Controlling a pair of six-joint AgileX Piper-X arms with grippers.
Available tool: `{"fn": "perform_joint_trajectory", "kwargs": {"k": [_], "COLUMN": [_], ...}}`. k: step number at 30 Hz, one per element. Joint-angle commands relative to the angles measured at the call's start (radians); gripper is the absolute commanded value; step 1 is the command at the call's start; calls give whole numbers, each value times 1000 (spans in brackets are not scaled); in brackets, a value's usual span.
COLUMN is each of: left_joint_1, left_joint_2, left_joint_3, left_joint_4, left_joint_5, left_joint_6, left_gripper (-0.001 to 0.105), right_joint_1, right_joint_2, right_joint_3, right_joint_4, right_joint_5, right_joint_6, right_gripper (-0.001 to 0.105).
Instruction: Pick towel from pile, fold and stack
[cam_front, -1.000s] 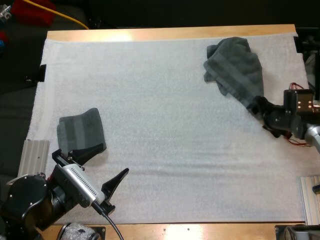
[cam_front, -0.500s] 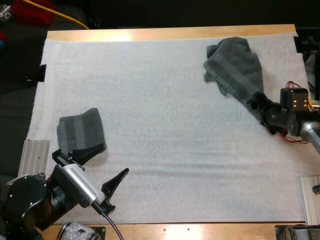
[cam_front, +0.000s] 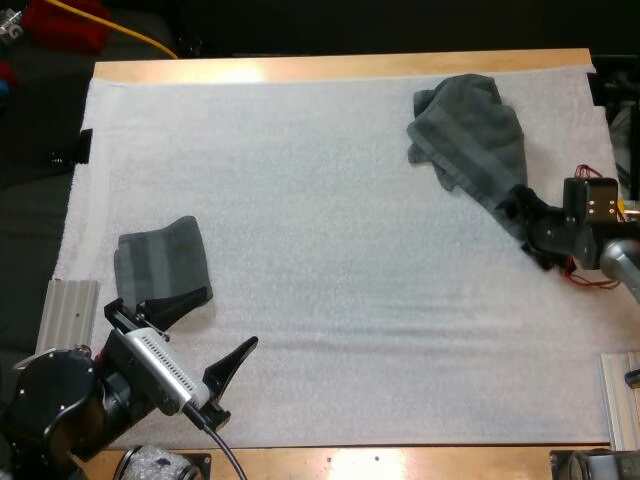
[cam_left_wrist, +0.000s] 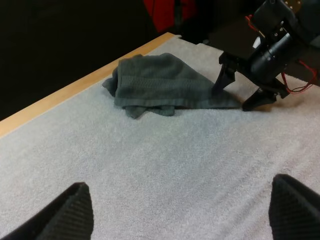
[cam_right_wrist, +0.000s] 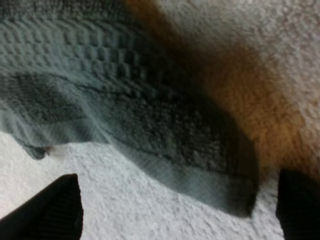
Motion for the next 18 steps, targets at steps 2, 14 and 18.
{"fn": "perform_joint_trajectory", "kwargs": {"k": [2,14,18], "left_joint_1": [-3,-3,-3], "left_joint_2": [2,2,2], "left_joint_3": [-7,-7,-7], "left_joint_4": [-12,-12,-12], "left_joint_5": [6,6,6], "left_joint_6": [-4,-7,-7], "left_gripper": [70,70,70], "right_joint_1": [-4,-4,-4], "right_joint_2": [8,8,8], "right_joint_3": [-4,-4,-4], "right_joint_4": [-20,-36,-36], "right_joint_5": [-13,-13,-13], "right_joint_6": [4,10,10], "right_gripper": [78,49,36]}}
